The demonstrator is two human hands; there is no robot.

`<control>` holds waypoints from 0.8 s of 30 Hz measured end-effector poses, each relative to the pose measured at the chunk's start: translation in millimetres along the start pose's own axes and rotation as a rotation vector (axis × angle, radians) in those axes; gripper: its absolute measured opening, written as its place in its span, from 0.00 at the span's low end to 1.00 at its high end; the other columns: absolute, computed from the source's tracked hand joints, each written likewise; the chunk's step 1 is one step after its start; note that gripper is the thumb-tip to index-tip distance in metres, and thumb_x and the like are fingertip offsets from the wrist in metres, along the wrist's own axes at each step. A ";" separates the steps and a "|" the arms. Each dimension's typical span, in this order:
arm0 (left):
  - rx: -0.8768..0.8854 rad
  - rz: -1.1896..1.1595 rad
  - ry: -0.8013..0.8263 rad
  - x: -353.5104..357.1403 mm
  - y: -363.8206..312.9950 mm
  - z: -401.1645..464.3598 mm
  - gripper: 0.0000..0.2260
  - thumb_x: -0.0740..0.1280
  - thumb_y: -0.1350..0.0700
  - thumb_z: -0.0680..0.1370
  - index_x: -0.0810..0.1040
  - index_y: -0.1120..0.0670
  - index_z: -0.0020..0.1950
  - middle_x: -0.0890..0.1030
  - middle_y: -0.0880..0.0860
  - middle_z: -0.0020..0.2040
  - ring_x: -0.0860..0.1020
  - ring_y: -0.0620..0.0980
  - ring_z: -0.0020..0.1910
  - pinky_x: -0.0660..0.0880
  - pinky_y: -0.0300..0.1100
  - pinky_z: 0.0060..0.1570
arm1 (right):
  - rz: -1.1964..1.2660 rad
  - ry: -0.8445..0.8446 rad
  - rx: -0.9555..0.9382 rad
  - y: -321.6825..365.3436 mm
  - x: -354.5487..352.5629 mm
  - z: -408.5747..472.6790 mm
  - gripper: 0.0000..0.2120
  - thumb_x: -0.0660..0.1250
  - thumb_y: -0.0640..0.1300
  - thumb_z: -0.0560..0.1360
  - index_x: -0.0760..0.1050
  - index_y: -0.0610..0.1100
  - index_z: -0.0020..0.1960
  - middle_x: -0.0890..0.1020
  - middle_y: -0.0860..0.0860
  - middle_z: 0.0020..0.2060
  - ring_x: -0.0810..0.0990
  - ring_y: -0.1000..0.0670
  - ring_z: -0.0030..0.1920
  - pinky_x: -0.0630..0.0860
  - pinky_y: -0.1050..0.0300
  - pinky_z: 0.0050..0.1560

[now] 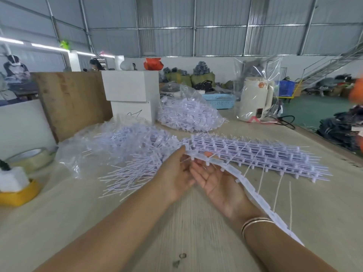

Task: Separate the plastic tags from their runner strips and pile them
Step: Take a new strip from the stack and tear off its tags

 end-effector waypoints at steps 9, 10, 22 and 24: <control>0.361 -0.071 -0.113 16.6 -95.6 21.6 0.07 0.57 0.59 0.82 0.70 0.62 0.55 0.84 0.56 0.34 0.82 0.49 0.30 0.79 0.41 0.27 | -0.795 -0.223 0.168 -6.1 -6.2 -1.0 0.12 0.57 0.30 0.77 0.76 0.39 0.56 0.74 0.47 0.33 0.68 0.51 0.30 0.65 0.60 0.34; 0.425 -0.053 -0.149 15.2 -111.0 21.5 0.07 0.57 0.59 0.82 0.70 0.62 0.54 0.83 0.56 0.35 0.82 0.49 0.29 0.79 0.42 0.28 | -0.810 -0.194 0.171 -5.6 -5.6 -0.3 0.14 0.58 0.28 0.76 0.74 0.38 0.58 0.74 0.46 0.34 0.68 0.51 0.30 0.64 0.60 0.34; 0.596 -0.086 -0.145 -0.5 -153.9 2.9 0.09 0.57 0.56 0.82 0.72 0.58 0.46 0.80 0.54 0.42 0.81 0.44 0.33 0.78 0.37 0.32 | -0.291 -0.024 0.456 19.2 -8.7 -0.4 0.33 0.63 0.49 0.72 0.58 0.37 0.71 0.77 0.37 0.61 0.82 0.41 0.52 0.81 0.50 0.46; 0.453 0.042 -0.075 11.8 -128.9 4.4 0.08 0.58 0.58 0.82 0.74 0.60 0.50 0.82 0.53 0.38 0.81 0.43 0.28 0.78 0.36 0.29 | -0.226 0.029 0.466 16.3 -5.7 -0.1 0.35 0.62 0.59 0.72 0.59 0.38 0.70 0.74 0.37 0.64 0.76 0.37 0.61 0.78 0.42 0.53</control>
Point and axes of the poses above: each hand's wrist, its own z-axis towards the middle knuckle, its own x-axis out of the palm, y = z × x, the point moved 4 cm from there along z, towards the middle knuckle
